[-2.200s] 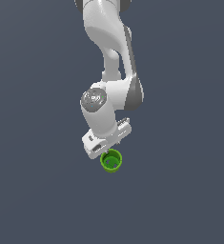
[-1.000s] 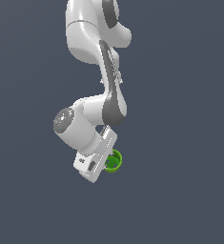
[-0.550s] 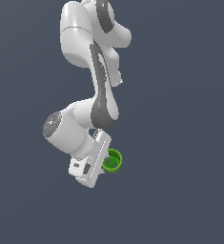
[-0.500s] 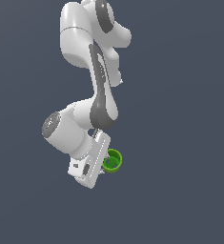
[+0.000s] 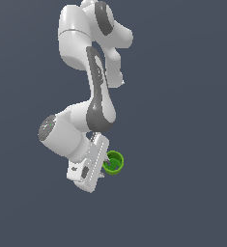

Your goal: Pick up the object and move it to a goal position.

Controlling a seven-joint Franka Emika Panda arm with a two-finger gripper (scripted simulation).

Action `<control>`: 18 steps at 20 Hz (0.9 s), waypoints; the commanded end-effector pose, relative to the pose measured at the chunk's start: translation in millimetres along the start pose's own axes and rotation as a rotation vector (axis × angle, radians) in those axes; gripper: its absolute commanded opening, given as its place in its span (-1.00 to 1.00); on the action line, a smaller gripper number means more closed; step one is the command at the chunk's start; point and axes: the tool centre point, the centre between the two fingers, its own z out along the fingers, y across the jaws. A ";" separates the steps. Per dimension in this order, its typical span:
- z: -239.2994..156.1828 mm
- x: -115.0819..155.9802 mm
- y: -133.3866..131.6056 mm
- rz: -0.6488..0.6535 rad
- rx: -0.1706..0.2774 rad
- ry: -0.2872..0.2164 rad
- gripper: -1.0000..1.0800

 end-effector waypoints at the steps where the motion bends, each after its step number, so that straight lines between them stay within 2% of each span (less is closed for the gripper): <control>1: 0.5 0.2 0.0 0.000 0.000 0.000 0.23; 11: 30.1 0.3 -0.4 -0.004 0.000 0.002 0.23; 12: 30.1 0.3 -0.4 -0.004 0.000 0.002 -1.00; 18: 30.1 0.3 -0.4 -0.004 0.000 0.002 -1.00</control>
